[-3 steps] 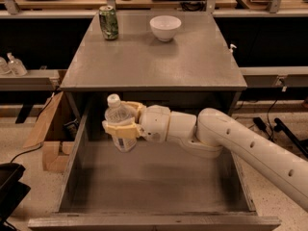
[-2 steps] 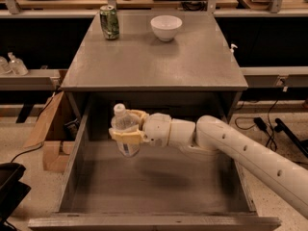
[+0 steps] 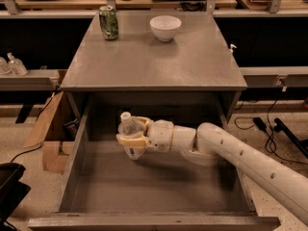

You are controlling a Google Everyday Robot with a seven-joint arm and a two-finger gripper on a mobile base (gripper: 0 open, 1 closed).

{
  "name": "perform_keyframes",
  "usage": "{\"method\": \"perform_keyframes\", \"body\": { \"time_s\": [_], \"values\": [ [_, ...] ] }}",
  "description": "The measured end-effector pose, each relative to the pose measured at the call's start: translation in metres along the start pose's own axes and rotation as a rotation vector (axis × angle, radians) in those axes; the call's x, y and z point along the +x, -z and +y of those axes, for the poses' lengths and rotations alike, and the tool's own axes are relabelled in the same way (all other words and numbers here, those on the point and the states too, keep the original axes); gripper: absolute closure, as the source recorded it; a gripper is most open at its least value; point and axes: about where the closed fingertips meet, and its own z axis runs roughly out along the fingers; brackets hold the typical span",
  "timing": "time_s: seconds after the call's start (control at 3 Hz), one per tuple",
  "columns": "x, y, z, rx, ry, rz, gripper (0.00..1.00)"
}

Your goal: Place blue plastic bottle into top drawer

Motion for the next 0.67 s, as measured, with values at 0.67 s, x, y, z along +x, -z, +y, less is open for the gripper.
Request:
{"method": "perform_keyframes", "body": {
  "time_s": [0.67],
  "values": [
    [-0.0017,-0.0041,0.0028,-0.009,0.0,-0.002,0.58]
  ]
}}
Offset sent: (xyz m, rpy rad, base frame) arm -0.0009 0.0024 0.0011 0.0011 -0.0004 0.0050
